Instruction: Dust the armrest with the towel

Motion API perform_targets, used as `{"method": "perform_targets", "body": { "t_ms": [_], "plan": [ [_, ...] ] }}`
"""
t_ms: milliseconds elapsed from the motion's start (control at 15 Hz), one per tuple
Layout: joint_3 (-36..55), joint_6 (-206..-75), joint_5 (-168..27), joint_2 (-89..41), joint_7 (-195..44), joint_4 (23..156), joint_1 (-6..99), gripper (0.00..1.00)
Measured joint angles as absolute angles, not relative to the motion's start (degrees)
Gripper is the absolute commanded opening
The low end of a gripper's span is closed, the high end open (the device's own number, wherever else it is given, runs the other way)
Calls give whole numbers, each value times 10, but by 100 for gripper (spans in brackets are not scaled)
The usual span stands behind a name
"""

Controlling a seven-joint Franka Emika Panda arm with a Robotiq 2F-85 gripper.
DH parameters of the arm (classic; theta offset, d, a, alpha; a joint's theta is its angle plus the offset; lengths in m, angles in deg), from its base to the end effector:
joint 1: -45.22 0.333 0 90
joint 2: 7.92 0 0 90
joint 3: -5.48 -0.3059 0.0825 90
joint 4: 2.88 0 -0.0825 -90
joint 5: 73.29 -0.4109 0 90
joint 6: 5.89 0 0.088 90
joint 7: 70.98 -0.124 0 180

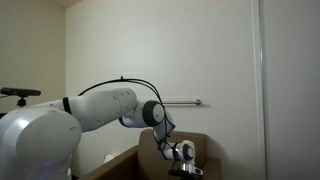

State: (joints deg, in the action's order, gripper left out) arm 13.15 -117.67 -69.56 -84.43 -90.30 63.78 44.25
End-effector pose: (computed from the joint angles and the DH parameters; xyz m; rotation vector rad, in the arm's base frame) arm 0.6369 -0.0931 -0.1012 2.7410 -0.5285 -0.7412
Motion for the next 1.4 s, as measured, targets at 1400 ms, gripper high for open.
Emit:
{"method": "perform_targets", "body": {
  "t_ms": [1400],
  "plan": [
    [123, -1539, -654, -731, -914, 845, 563, 5]
  ]
}}
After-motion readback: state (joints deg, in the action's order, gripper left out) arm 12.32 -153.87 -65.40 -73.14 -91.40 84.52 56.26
